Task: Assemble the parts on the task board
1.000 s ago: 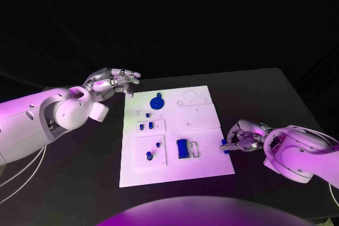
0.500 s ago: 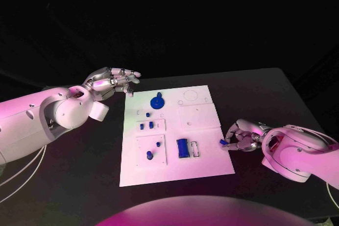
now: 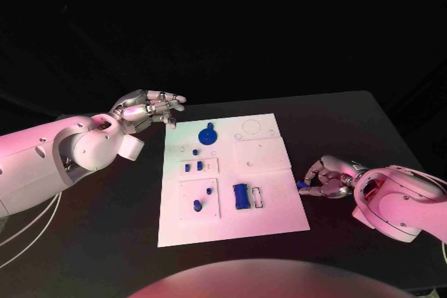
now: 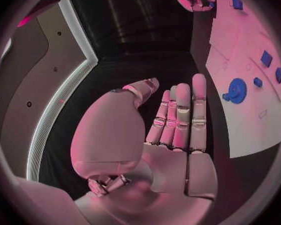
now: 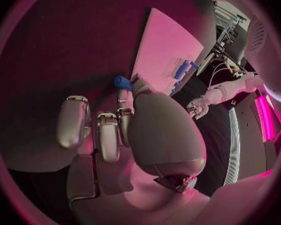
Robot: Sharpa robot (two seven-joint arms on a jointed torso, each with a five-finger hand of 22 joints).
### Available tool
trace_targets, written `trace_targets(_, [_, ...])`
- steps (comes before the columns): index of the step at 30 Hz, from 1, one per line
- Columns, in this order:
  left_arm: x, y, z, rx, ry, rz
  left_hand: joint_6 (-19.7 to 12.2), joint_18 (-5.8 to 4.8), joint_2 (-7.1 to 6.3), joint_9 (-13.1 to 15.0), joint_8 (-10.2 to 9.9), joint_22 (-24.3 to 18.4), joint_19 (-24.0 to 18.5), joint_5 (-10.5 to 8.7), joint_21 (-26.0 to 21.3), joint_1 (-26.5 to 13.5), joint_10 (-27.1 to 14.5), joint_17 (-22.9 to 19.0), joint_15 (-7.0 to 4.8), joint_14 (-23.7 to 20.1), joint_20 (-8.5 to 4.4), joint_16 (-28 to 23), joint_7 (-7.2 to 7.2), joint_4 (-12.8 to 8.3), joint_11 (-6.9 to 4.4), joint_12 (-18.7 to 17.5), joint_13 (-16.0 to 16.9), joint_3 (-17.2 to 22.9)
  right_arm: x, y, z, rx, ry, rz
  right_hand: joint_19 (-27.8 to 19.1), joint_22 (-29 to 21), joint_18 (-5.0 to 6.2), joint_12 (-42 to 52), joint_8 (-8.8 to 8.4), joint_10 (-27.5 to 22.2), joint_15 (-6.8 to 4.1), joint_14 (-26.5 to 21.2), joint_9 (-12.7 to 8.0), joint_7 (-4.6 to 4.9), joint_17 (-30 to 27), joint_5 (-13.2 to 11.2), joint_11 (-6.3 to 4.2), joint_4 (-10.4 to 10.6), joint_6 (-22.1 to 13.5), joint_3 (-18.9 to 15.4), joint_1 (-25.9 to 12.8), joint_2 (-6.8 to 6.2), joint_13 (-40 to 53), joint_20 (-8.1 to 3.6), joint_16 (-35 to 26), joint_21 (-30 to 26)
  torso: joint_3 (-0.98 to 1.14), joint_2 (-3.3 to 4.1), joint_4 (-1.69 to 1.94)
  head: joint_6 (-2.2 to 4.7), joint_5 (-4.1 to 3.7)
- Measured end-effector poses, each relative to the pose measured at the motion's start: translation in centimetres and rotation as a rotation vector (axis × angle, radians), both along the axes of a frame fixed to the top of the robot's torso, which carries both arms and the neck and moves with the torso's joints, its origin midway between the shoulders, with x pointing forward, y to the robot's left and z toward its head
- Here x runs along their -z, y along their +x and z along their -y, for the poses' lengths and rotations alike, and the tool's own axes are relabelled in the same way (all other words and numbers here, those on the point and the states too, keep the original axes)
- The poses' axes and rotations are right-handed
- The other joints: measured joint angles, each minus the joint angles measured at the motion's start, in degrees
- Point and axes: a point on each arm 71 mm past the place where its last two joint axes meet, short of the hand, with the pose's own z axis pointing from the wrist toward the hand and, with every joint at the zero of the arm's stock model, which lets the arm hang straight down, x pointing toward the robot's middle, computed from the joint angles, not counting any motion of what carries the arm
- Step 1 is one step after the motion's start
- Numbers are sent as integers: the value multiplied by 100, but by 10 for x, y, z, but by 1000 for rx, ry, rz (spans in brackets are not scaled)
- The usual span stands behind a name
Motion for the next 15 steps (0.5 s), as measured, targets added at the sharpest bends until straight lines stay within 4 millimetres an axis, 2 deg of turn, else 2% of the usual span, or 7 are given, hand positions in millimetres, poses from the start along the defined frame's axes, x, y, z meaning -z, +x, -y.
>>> trace_targets(6, [0,1,0,0,0,0,0,0,0,0,0,0,0,0,0,0,0,0,0,0,0,0,0,0,0,0,0,0,-15,8,6,26,9,30,0,0,0,2,-4,0,0,0,12,0,0,-2,0,0,0,63,-41,41,11,0,0,-1,0,-7,0,7,-3])
trace_targets(10, [0,1,1,0,0,0,0,0,0,10,0,-11,0,0,-23,0,0,-5,0,0,0,0,0,0,0,0,-8,0,-24,11,2,29,31,39,0,-1,0,2,-22,0,1,0,13,0,-1,-6,0,-6,0,105,-43,38,15,0,0,-1,0,-8,0,19,21])
trace_targets(13, [1,2,2,2,0,-1,0,0,0,14,0,-11,0,0,-23,0,0,-6,0,0,0,0,0,0,0,0,-9,0,-27,13,-11,14,64,28,0,-1,0,-1,-5,0,0,-1,23,0,-1,-6,0,-1,0,128,-115,13,-3,0,0,-2,-3,-8,-1,36,34])
trace_targets(15, [1,2,4,5,-1,-1,0,0,0,14,0,-11,0,0,-23,0,0,-5,0,0,0,0,0,0,0,0,-9,0,-26,14,-26,-10,92,13,-1,-1,0,-2,1,0,0,-1,26,0,-1,-6,0,1,0,190,-181,-5,-9,1,0,-3,-3,-7,-3,52,40])
